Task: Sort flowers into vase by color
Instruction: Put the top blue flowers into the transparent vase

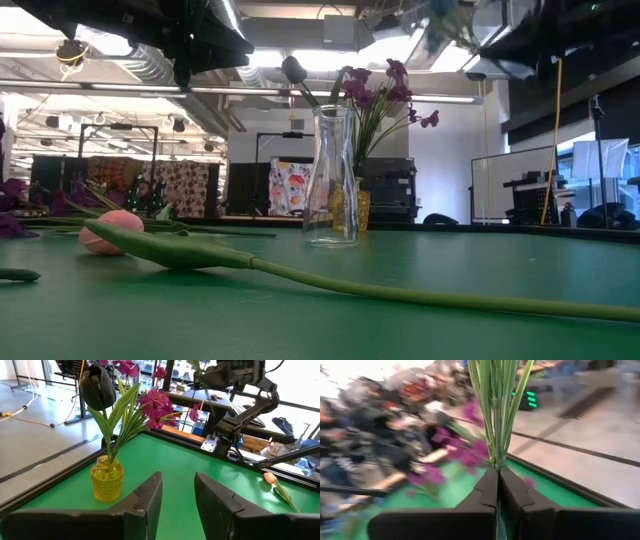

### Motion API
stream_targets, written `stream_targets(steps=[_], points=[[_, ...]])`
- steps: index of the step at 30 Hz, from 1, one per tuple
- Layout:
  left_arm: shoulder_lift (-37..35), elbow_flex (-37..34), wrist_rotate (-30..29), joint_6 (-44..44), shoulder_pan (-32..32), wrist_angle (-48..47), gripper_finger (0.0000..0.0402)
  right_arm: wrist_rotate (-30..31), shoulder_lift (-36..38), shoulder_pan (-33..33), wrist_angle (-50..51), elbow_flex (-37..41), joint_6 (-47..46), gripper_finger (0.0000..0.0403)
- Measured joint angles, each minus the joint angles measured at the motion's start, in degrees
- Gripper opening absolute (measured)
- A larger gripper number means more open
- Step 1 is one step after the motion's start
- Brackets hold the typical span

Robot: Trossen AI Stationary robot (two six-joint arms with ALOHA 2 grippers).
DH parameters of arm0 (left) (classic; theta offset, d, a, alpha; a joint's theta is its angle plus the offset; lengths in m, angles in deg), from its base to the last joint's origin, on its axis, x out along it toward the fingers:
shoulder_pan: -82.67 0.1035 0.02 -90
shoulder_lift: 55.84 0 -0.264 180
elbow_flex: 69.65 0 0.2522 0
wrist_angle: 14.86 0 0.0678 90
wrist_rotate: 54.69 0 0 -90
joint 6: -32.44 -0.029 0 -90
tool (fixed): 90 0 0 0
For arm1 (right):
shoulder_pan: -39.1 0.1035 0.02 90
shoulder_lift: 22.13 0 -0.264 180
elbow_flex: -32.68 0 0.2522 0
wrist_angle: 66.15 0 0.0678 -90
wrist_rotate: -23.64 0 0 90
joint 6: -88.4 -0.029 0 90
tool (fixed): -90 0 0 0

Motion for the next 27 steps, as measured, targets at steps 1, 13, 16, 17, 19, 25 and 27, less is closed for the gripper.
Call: stream_targets(steps=[1,13,16,17,19,25,27], points=[[0.0,0.0,0.0,0.02,0.02,0.14,0.011,-1.9,0.12,0.0,-1.13,0.0,-0.68,0.0005],[0.02,0.0,0.0,1.19,-2.11,1.79,0.011,-12.58,-1.53,0.14,-14.79,-0.02,-4.86,0.0005],[0.02,0.0,0.0,0.99,-2.7,2.82,0.011,-12.32,-2.19,2.19,-19.22,-0.02,-4.84,0.0005],[0.02,0.0,0.01,0.97,-2.78,3.21,0.011,-12.11,-2.58,3.24,-20.78,-0.02,-4.43,0.0005],[0.02,0.0,0.0,0.87,-2.8,4.02,0.011,-11.09,-3.78,6.04,-24.0,-0.02,-3.4,0.0005],[0.02,0.0,0.0,0.87,-2.8,4.78,0.011,-1.38,-9.6,17.74,-30.48,-0.02,3.38,0.0005],[0.02,0.0,0.0,0.92,-2.88,4.78,0.011,3.76,-12.08,22.11,-32.16,-0.02,6.5,0.0005]])
